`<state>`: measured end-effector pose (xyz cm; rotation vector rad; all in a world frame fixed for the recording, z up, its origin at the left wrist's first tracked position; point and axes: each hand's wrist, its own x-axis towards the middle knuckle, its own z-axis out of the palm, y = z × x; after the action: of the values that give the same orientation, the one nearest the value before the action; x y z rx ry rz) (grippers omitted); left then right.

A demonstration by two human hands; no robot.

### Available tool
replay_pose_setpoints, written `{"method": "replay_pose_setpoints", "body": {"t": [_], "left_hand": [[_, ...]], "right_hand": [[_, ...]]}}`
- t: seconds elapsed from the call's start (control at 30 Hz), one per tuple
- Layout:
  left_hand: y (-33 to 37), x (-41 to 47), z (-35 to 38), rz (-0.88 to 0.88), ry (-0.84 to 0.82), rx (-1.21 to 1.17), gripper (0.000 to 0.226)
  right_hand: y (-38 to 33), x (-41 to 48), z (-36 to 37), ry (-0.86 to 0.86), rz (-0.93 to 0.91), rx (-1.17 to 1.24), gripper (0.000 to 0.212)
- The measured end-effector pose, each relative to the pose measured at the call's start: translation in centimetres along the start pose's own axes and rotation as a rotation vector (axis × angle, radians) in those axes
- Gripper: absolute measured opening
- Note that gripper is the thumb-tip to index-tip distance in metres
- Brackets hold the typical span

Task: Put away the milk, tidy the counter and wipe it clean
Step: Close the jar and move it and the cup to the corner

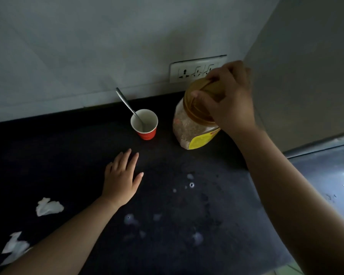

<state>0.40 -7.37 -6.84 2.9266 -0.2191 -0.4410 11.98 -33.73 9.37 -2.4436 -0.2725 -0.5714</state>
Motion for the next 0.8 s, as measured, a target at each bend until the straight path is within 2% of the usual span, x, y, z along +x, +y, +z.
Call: {"method": "replay_pose_setpoints", "body": {"t": [0.13,0.4,0.5,0.63,0.7,0.8], "left_hand": [[0.1,0.0,0.0,-0.019,0.008,-0.007,0.064],[-0.2,-0.1,-0.3,-0.032,-0.008,-0.001,0.063],[-0.3,0.0,-0.2,-0.017,0.001,-0.01,0.06],[-0.4,0.4,-0.5,0.008,-0.003,-0.026,0.065],[-0.6,1.0,-1.5,0.008,0.003,-0.087,0.066],[-1.2,2.9,-3.7,-0.072,0.02,-0.301,0.069]], "right_hand": [[-0.5,-0.5,0.6,0.043,-0.027,-0.093,0.042],[-2.5,0.4,0.5,-0.084,0.056,0.083,0.031],[-2.8,0.6,1.3,-0.059,0.034,0.108,0.031],[-2.3,0.9,1.5,-0.119,-0.011,0.097,0.03],[-2.0,0.6,1.2,-0.135,-0.054,0.077,0.027],[-1.9,0.2,1.2,-0.131,-0.08,0.054,0.019]]}}
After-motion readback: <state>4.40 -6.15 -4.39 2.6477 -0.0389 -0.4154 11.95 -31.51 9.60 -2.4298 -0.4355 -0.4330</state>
